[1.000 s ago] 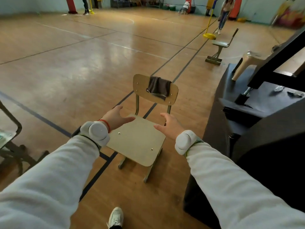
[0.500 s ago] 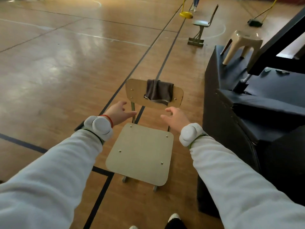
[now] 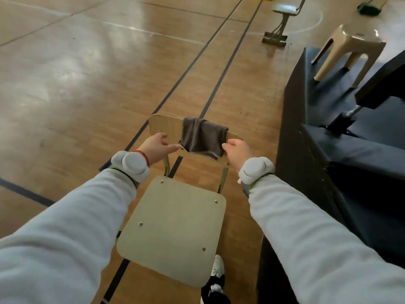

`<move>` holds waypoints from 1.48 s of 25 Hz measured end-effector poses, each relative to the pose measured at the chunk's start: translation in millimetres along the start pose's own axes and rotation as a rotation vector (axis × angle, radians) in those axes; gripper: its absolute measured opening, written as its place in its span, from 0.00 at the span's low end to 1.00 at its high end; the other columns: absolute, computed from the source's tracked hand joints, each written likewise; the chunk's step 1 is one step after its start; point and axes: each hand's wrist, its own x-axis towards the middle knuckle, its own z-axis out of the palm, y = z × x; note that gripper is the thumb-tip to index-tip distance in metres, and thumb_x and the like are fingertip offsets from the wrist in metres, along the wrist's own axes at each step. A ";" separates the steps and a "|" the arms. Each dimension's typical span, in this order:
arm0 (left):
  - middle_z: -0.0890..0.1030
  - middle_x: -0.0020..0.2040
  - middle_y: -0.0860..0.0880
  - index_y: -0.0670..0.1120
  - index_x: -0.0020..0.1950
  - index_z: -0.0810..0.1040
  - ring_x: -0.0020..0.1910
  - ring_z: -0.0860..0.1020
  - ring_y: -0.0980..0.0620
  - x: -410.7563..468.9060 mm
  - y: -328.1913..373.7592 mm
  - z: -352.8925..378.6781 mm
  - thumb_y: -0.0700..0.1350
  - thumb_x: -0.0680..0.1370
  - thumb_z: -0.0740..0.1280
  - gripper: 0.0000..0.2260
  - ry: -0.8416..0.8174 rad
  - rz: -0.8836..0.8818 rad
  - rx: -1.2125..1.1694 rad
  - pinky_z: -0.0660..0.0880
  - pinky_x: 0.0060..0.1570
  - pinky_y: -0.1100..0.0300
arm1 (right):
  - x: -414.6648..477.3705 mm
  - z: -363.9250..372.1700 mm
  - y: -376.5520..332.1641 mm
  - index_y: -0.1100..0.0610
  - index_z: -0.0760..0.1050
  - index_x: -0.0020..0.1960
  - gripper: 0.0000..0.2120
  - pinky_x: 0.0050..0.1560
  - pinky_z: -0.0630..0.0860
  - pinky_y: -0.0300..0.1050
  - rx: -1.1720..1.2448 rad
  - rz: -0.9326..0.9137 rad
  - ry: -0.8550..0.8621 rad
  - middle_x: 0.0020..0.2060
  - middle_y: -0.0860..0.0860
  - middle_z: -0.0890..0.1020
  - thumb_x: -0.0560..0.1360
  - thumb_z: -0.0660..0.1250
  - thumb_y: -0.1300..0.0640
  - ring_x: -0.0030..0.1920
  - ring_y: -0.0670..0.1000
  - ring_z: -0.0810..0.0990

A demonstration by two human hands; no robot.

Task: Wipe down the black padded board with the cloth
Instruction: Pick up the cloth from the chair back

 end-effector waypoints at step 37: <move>0.82 0.37 0.48 0.44 0.42 0.80 0.41 0.78 0.50 -12.6 42.2 -17.1 0.44 0.77 0.65 0.07 -0.098 0.091 -0.673 0.75 0.43 0.58 | -1.4 3.4 -21.5 0.61 0.74 0.52 0.09 0.49 0.77 0.51 0.920 0.010 -0.112 0.44 0.58 0.80 0.72 0.66 0.66 0.49 0.57 0.79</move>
